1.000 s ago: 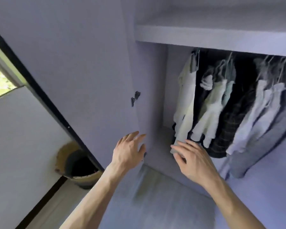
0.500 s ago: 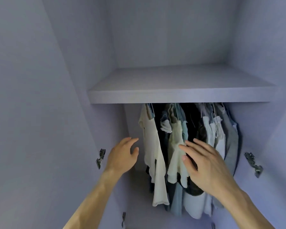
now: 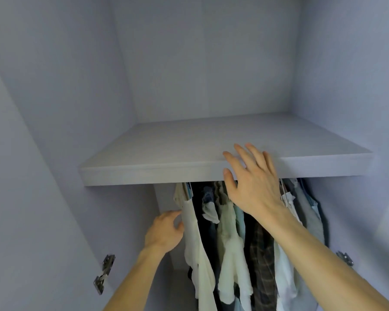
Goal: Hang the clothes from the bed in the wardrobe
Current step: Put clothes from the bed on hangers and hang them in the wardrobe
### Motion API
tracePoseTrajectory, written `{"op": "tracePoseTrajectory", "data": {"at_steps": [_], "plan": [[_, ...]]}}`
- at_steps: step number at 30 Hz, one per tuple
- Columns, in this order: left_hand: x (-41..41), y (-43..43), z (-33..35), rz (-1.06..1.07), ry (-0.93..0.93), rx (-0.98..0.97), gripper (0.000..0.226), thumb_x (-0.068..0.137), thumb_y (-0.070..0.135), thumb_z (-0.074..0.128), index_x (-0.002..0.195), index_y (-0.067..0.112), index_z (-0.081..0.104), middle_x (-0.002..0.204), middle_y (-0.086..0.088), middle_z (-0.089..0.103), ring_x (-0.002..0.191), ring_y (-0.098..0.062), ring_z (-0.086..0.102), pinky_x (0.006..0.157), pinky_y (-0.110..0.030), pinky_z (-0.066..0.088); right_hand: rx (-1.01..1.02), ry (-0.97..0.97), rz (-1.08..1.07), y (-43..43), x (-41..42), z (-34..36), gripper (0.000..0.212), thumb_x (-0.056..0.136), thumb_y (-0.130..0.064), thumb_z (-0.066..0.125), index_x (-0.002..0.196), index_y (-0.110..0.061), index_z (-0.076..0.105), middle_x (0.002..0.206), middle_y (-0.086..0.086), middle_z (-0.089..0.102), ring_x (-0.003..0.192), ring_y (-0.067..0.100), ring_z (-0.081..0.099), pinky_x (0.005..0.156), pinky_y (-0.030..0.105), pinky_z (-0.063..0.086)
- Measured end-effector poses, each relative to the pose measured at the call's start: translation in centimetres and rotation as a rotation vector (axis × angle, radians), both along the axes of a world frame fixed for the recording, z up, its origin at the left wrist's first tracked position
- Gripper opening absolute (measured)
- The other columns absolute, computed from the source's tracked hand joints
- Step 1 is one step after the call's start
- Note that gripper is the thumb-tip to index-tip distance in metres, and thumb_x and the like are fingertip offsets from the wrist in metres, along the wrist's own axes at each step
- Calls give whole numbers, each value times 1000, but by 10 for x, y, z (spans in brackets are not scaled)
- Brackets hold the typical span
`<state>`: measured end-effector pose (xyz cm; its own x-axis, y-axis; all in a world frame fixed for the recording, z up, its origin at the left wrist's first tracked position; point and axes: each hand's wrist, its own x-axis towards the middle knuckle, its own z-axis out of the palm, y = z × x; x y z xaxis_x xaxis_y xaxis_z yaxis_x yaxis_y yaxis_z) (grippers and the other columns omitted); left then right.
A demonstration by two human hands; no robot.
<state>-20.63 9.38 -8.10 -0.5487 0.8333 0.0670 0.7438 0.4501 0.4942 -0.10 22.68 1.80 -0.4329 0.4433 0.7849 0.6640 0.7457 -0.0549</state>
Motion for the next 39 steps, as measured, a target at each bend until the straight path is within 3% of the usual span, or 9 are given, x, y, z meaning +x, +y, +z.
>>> {"op": "tracePoseTrajectory", "data": {"at_steps": [4, 9, 12, 16, 20, 25, 29, 39], "plan": [[-9, 35, -18, 38, -84, -9, 48, 100, 41, 48, 147, 35, 41, 149, 1, 45, 131, -23, 48, 105, -38, 46, 91, 77, -13, 34, -23, -9, 38, 102, -40, 42, 130, -26, 64, 140, 5, 58, 137, 28, 44, 117, 50, 26], [-7, 79, -41, 178, -344, 123, 57, 97, 49, 53, 147, 27, 40, 137, -5, 53, 122, -24, 55, 100, -36, 49, 305, 240, -81, 55, -44, -32, 35, 101, -42, 47, 129, -31, 65, 137, 1, 60, 129, 25, 52, 111, 47, 29], [-4, 99, -50, 246, -375, 197, 51, 97, 41, 57, 143, 21, 44, 118, -4, 64, 106, -23, 62, 90, -34, 53, 370, 287, -127, 63, -52, -38, 34, 99, -44, 47, 127, -34, 65, 134, -1, 62, 125, 23, 53, 110, 46, 29], [-2, 113, -55, 294, -434, 220, 38, 101, 16, 48, 139, 16, 47, 116, -9, 67, 105, -28, 63, 90, -34, 52, 414, 311, -118, 70, -54, -42, 33, 98, -44, 49, 125, -35, 65, 130, -2, 64, 123, 22, 53, 109, 46, 30], [-1, 115, -56, 401, -462, 297, 28, 102, 20, 38, 127, 17, 50, 102, -5, 60, 92, -28, 59, 78, -34, 45, 424, 324, -123, 73, -55, -44, 32, 98, -44, 48, 123, -35, 66, 128, -2, 66, 122, 21, 52, 110, 46, 29], [-6, 109, -50, 432, -471, 363, 31, 106, 34, 39, 123, 13, 53, 109, -8, 63, 95, -26, 58, 78, -30, 42, 410, 324, -114, 74, -54, -46, 32, 99, -43, 48, 123, -34, 66, 125, -2, 66, 121, 22, 52, 110, 46, 28], [-11, 103, -45, 455, -352, 442, 38, 106, 26, 42, 139, 11, 52, 122, -16, 66, 115, -38, 60, 92, -34, 46, 410, 323, -112, 73, -55, -46, 32, 99, -43, 49, 123, -34, 67, 123, -1, 66, 120, 22, 52, 110, 46, 29], [-2, 97, -33, 484, -300, 655, 42, 106, 20, 41, 145, 6, 48, 135, -15, 60, 126, -32, 55, 100, -27, 39, 367, 298, -97, 68, -51, -43, 30, 97, -42, 53, 123, -34, 67, 124, -1, 66, 119, 23, 55, 108, 46, 32]]}}
